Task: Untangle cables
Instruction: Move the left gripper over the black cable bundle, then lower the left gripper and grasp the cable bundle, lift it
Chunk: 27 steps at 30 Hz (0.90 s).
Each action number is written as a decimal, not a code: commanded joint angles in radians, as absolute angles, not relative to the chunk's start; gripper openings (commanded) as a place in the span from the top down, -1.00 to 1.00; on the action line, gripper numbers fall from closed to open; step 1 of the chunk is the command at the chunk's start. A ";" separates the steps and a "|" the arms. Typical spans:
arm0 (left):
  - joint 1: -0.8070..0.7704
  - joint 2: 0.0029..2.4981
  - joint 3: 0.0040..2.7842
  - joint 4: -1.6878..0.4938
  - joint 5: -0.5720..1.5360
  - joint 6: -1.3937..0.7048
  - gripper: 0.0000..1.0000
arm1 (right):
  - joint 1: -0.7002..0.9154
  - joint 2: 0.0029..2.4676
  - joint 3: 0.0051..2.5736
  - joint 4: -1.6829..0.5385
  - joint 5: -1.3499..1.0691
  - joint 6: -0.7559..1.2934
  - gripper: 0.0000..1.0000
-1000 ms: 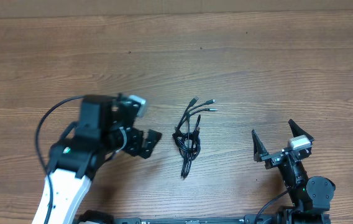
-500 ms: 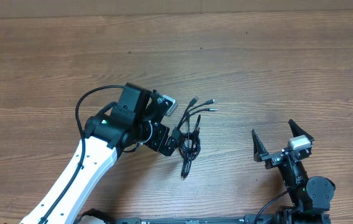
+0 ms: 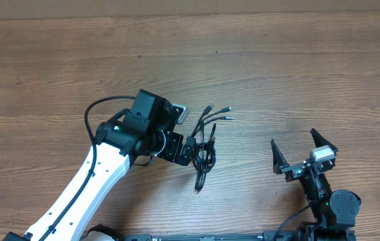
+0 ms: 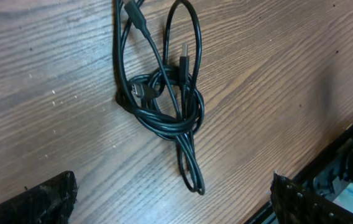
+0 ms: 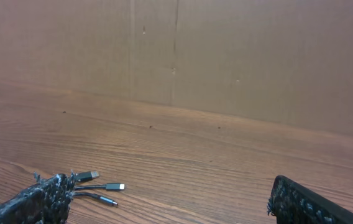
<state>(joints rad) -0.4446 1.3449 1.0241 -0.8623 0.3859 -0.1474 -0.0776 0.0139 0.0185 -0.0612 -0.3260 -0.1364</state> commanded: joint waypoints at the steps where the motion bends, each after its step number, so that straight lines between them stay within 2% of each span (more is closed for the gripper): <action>1: -0.464 1.354 1.053 -0.872 0.315 -0.261 -0.99 | -0.072 0.010 0.008 -0.055 -0.331 -0.144 -1.00; 8: -0.470 1.355 1.046 -0.949 0.172 -0.382 -0.99 | -0.072 0.010 0.008 -0.055 -0.331 -0.144 -1.00; 14: -0.472 1.356 0.978 -0.915 0.158 -0.466 -0.99 | -0.072 0.010 0.008 -0.055 -0.331 -0.144 -1.00; 21: -0.472 1.361 0.922 -0.841 0.198 -0.776 -0.99 | -0.072 0.010 0.008 -0.056 -0.331 -0.144 -1.00; 27: -0.471 1.361 0.922 -0.796 0.197 -0.907 -0.99 | -0.072 0.010 0.008 -0.055 -0.331 -0.144 -1.00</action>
